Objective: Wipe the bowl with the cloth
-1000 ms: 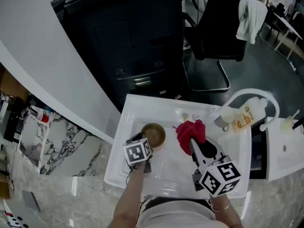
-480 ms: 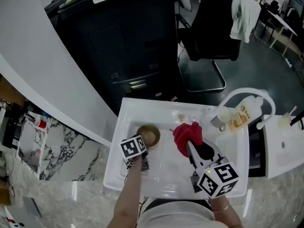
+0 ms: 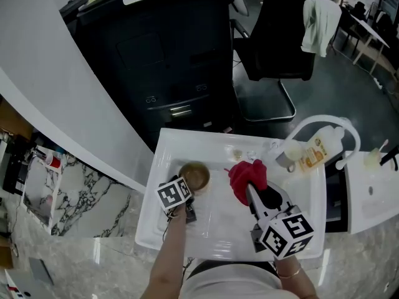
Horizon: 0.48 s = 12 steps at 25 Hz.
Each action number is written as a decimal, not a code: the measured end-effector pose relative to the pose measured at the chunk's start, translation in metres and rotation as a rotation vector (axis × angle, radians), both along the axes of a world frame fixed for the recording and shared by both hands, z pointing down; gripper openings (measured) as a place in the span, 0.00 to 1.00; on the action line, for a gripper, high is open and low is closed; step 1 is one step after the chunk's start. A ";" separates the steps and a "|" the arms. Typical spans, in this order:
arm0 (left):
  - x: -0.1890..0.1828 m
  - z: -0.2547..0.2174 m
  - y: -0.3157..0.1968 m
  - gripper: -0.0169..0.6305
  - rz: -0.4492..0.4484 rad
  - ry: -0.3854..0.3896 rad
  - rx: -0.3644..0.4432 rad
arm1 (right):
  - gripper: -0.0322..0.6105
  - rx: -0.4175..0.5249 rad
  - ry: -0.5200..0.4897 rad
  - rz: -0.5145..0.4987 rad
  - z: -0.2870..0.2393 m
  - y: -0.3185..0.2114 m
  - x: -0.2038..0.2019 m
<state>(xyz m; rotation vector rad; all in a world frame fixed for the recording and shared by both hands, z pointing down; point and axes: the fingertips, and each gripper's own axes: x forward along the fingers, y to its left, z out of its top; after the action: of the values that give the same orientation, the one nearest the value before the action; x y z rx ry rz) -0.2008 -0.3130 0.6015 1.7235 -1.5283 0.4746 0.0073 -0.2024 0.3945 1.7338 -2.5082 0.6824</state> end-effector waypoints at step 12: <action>-0.024 -0.080 0.016 0.10 -0.017 -0.027 0.265 | 0.17 0.032 -0.011 -0.007 -0.008 0.002 -0.003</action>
<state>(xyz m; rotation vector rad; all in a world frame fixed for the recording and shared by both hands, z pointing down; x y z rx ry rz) -0.2250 -0.2974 0.5213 1.9085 -1.6841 0.2977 0.0040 -0.2000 0.3863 1.7351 -2.5450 0.6572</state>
